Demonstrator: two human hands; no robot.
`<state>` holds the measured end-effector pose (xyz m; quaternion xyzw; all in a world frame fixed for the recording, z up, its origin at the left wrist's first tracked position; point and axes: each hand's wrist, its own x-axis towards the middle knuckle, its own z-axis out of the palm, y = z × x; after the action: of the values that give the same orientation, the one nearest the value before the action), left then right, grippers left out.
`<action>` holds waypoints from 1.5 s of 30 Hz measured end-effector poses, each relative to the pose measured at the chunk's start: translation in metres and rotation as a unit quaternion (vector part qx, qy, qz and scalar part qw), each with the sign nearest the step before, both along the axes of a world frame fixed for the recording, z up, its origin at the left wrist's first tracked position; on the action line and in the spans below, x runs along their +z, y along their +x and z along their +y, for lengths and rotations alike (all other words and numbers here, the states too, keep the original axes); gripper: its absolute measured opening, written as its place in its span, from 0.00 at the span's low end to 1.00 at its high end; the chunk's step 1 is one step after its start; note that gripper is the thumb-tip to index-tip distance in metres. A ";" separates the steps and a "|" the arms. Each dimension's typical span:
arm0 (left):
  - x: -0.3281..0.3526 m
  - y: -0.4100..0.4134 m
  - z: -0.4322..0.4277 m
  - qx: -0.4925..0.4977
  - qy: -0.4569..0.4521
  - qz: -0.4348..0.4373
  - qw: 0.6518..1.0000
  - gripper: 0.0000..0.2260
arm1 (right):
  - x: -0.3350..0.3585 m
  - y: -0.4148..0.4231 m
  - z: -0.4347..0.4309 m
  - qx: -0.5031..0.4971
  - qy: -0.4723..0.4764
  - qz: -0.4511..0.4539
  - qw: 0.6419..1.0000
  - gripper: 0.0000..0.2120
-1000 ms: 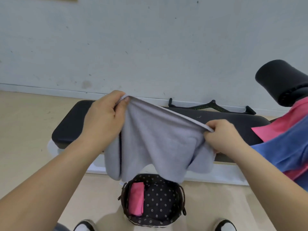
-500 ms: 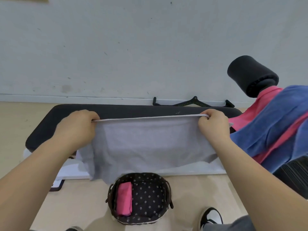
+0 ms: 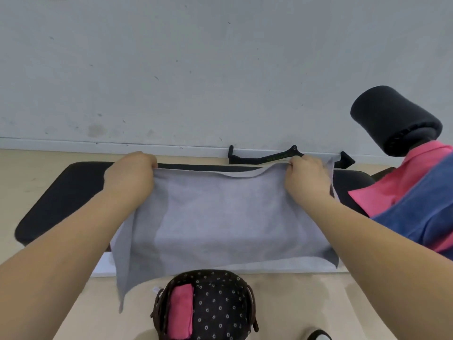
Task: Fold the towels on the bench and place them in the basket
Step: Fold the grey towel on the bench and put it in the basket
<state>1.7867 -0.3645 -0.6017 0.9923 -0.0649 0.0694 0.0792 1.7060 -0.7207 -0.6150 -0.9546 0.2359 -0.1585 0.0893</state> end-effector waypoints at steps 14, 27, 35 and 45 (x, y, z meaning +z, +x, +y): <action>-0.035 0.065 0.036 0.045 0.071 0.029 0.996 0.17 | -0.028 0.051 -0.018 0.012 -0.130 0.136 0.982 0.24; -0.038 0.025 0.071 0.140 -0.401 0.054 0.904 0.05 | -0.025 0.049 0.206 0.300 0.070 0.229 0.923 0.40; -0.032 0.060 0.069 0.165 -0.525 -0.056 0.833 0.03 | -0.040 0.054 0.206 0.280 0.053 0.269 0.920 0.42; -0.029 0.013 0.110 0.115 -0.181 0.114 0.970 0.24 | -0.032 0.053 0.211 0.268 0.074 0.254 0.926 0.43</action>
<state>1.8000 -0.2548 -0.6311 0.9635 0.0726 -0.0251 0.2564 1.7590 -0.5092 -0.6469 -0.9811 -0.0032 0.1371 0.1363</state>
